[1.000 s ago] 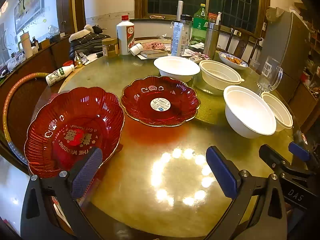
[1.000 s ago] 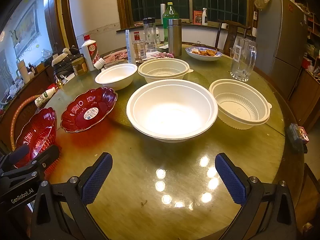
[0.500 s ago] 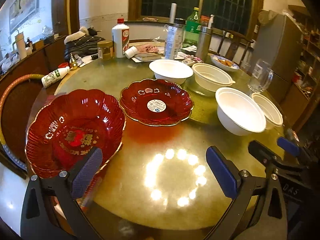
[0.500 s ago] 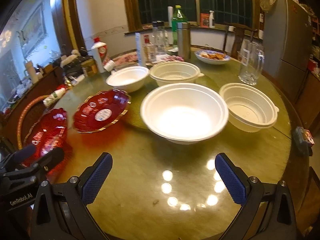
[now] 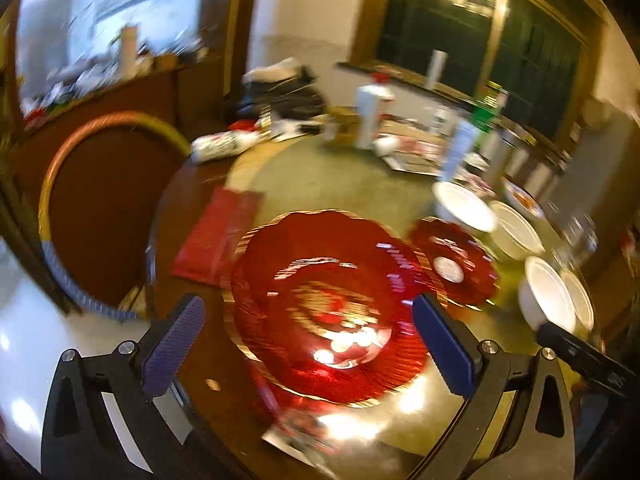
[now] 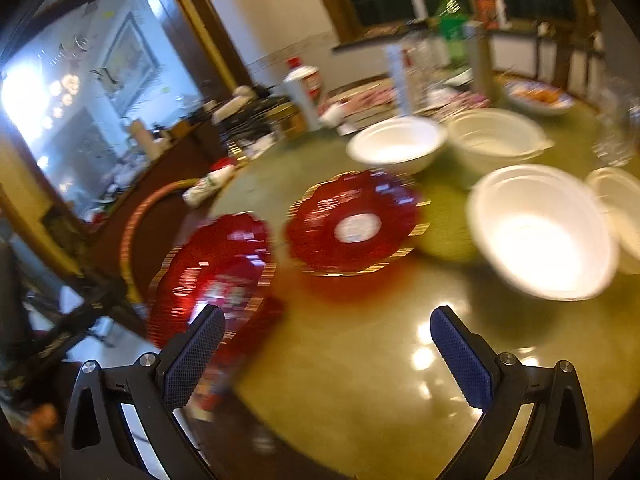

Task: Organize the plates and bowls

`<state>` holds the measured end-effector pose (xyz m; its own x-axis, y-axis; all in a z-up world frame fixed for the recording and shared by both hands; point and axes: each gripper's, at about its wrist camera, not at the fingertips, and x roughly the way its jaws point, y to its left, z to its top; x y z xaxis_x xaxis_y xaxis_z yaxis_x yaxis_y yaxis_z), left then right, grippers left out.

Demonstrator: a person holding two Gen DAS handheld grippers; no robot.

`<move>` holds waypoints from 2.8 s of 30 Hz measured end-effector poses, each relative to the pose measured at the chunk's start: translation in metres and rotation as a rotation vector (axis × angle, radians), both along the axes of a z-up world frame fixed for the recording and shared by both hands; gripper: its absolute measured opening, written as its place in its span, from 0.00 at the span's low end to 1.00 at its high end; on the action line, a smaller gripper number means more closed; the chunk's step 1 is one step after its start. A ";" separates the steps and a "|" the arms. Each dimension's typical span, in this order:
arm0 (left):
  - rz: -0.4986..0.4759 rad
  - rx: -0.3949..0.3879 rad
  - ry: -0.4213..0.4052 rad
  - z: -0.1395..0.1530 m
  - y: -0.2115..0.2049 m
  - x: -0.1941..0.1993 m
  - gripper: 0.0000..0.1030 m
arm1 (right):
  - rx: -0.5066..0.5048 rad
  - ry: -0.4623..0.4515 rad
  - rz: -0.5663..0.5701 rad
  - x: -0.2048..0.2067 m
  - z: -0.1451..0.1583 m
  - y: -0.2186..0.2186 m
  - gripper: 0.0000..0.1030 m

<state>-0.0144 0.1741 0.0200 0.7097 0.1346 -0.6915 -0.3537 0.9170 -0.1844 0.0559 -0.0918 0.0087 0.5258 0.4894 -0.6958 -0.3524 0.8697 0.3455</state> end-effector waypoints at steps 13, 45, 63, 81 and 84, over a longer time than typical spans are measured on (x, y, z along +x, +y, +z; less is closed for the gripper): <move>0.068 -0.030 0.145 -0.052 0.025 0.030 0.74 | 0.081 0.262 0.050 0.046 -0.051 0.070 0.61; 0.135 0.047 0.106 -0.044 0.024 0.022 0.15 | -0.005 0.103 0.114 0.043 -0.038 0.108 0.09; 0.136 0.016 0.152 -0.068 0.023 0.019 0.15 | -0.101 0.109 0.119 0.040 -0.055 0.115 0.09; 0.142 -0.062 0.185 -0.075 0.033 0.028 0.50 | -0.055 0.128 0.085 0.043 -0.055 0.094 0.61; 0.229 -0.029 0.128 -0.058 0.042 0.016 0.63 | -0.004 0.103 0.049 0.043 -0.045 0.074 0.69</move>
